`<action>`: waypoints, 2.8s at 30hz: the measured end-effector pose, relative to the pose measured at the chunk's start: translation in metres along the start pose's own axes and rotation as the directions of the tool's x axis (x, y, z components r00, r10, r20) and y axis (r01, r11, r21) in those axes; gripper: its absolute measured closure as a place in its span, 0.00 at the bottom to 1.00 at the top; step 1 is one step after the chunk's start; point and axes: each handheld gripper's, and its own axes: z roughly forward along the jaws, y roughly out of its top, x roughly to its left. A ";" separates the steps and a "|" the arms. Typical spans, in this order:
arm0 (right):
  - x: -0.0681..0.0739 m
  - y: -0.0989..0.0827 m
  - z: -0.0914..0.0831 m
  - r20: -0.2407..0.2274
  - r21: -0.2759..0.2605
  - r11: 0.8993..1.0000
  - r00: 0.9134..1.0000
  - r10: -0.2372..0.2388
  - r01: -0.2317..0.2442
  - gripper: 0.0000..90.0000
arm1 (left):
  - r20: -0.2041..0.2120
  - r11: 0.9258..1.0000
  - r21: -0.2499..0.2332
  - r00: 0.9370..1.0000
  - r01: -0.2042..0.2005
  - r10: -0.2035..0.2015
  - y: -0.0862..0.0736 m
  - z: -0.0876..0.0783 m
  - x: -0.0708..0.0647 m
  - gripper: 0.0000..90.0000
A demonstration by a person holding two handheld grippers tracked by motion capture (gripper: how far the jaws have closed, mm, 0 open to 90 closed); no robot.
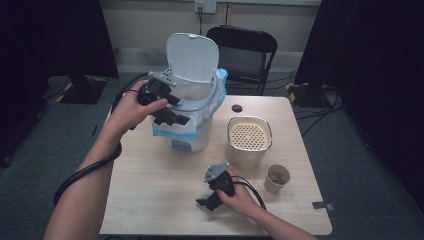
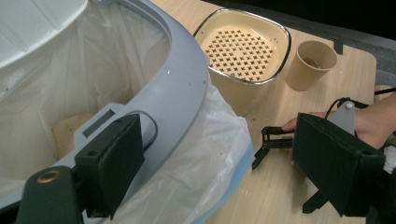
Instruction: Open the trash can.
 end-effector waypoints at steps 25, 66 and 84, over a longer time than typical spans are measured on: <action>0.000 0.000 0.000 0.000 -0.001 1.000 1.000 -0.001 0.001 0.00 | 0.089 0.999 -0.035 0.996 0.005 -0.002 -0.072 0.024 -0.037 0.18; 0.000 0.000 0.000 0.003 0.002 1.000 1.000 0.004 -0.004 0.00 | 0.150 0.998 0.032 0.987 0.051 -0.055 -0.177 0.104 -0.056 0.18; 0.000 0.000 -0.001 0.003 0.003 1.000 1.000 0.005 -0.005 0.00 | 0.155 0.999 0.026 0.987 0.030 -0.034 -0.200 0.121 -0.066 0.18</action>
